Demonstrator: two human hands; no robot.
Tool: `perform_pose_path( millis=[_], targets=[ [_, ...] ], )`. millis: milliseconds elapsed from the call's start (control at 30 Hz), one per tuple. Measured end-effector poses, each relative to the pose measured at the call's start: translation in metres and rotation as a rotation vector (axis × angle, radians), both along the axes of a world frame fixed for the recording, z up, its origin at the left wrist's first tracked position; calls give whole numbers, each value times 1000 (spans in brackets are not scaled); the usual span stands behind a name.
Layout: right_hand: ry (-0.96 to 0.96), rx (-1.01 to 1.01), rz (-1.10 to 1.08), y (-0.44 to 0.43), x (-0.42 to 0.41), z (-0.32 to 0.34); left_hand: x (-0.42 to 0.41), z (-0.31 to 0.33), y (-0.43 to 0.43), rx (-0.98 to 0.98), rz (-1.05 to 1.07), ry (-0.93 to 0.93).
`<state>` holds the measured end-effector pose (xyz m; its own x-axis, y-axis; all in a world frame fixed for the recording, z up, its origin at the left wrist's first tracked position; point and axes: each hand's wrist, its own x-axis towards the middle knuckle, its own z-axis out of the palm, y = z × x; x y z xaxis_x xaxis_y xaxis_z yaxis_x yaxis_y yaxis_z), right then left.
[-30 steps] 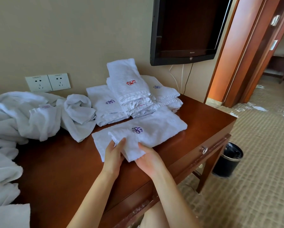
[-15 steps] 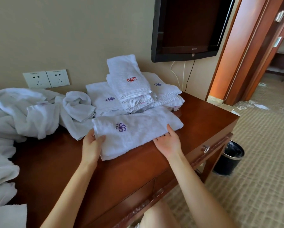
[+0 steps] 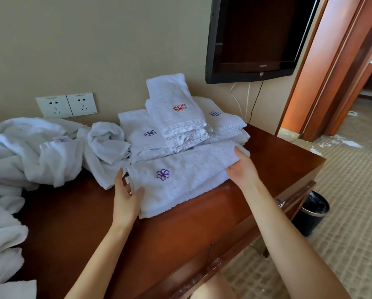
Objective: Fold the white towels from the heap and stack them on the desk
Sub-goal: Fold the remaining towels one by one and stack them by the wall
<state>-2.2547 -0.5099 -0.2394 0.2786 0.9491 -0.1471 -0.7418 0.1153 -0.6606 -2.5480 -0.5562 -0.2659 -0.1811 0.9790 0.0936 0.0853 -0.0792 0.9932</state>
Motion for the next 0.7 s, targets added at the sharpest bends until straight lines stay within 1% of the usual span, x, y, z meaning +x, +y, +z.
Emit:
perform_pose_path(
  millis=[100,167,200,233,267,333,367,433,500,533,567,633,700],
  targets=[
    [12,-216,11,8,6,-1,3,-1,0,10,42,70],
    [-195,-335,23,7,13,-7,4,-2,1,-9,60,88],
    [-185,-366,64,4,17,-7,5,-3,1,-10,68,108],
    [-346,-373,92,-5,19,-7,6,-3,1,-7,77,137],
    [-450,-398,108,-9,25,-7,7,-3,1,-2,88,169],
    [-617,-460,174,-17,37,-5,8,-4,1,6,118,238],
    [-699,-467,144,-23,40,-5,7,-4,1,11,137,289],
    [-824,-499,-36,-25,46,-12,3,-6,2,10,171,419],
    [-921,-493,-204,-26,47,-21,0,-8,2,-46,184,517],
    [-1004,-511,-258,-24,46,-24,0,-8,1,-87,183,551],
    [-1102,-544,-267,-23,44,-25,1,-8,0,-111,176,578],
    [-1313,-659,-196,-21,37,-23,2,-8,-2,-110,157,604],
    [-1426,-751,-142,-21,27,-18,1,-8,-3,-95,132,607]
  ],
)
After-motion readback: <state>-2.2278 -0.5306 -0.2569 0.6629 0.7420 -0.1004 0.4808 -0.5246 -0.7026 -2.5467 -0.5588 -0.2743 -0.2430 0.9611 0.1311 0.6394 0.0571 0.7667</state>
